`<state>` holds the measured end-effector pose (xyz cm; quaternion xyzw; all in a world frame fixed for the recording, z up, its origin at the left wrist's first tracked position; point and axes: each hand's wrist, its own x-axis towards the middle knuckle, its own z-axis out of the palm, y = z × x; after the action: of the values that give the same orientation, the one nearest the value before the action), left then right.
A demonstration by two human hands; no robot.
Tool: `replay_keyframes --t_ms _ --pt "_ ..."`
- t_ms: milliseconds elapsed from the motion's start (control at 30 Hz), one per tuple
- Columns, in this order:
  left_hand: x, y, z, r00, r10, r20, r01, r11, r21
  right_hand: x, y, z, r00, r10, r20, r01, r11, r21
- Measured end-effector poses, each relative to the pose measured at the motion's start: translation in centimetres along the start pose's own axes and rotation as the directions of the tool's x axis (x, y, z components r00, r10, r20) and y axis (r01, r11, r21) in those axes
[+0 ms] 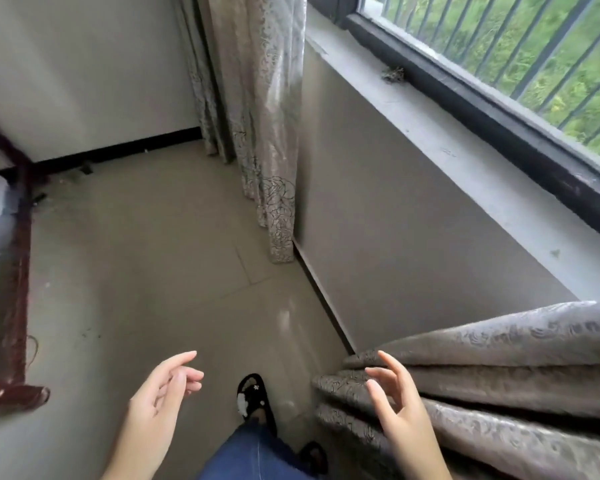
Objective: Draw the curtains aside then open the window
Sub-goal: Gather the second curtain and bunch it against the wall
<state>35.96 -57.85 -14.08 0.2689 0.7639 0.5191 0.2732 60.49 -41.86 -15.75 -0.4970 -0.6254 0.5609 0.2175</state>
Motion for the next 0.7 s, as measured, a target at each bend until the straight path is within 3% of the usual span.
replay_keyframes --t_ms 233,700 --pt "3.8 -0.3 -2.6 0.996 -0.009 -0.093 0.005 0.999 -0.048 5.5 -3.7 3.8 0.996 -0.073 0.054 0.075 0.996 -0.05" --pt "24.6 1.7 -14.5 0.982 0.189 -0.02 -0.19 0.981 -0.032 20.0 -14.7 14.9 0.98 -0.164 -0.116 0.161 0.986 -0.035"
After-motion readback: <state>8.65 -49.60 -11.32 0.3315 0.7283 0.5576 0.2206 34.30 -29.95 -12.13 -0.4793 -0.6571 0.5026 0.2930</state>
